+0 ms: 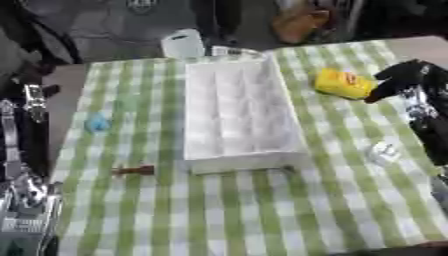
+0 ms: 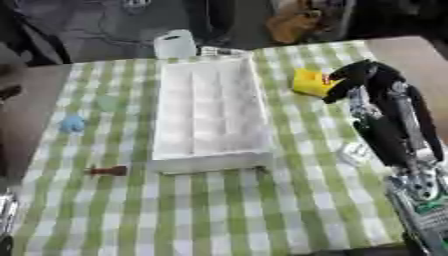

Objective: Pick up objects on the table and place them in the box.

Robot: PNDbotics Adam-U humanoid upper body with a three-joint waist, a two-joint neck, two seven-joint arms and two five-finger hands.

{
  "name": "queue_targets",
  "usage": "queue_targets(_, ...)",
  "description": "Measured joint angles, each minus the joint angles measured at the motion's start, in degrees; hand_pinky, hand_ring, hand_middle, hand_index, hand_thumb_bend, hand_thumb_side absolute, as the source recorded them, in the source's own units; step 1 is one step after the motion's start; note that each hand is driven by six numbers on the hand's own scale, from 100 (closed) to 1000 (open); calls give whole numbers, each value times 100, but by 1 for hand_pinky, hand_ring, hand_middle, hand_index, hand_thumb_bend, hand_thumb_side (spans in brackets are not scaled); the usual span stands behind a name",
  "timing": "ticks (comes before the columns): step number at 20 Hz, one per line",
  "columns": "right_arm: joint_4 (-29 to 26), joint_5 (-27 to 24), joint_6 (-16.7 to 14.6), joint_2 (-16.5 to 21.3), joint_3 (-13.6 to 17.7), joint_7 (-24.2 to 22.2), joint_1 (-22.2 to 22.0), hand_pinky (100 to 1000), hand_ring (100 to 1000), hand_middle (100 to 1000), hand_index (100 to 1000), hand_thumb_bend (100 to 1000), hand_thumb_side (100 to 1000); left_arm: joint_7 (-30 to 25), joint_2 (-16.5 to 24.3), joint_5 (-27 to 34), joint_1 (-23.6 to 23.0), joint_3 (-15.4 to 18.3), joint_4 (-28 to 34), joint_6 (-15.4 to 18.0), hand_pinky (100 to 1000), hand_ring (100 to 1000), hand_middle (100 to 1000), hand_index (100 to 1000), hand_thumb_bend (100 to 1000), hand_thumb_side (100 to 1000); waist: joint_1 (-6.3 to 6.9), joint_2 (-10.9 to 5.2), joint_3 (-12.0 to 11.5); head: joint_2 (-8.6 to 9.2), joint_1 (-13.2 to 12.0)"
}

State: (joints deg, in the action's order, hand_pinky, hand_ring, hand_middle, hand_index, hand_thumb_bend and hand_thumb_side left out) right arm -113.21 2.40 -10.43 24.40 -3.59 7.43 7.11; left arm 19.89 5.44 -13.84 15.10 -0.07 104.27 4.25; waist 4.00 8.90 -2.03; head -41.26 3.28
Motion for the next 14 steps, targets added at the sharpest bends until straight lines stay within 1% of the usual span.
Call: queue_targets(14,0,0,7,0,-12,-17,-1,546,540,580,659,100,630,1,0,0,0,2,0,1,755,1000,696,734,100,870,0,0,5,0,5)
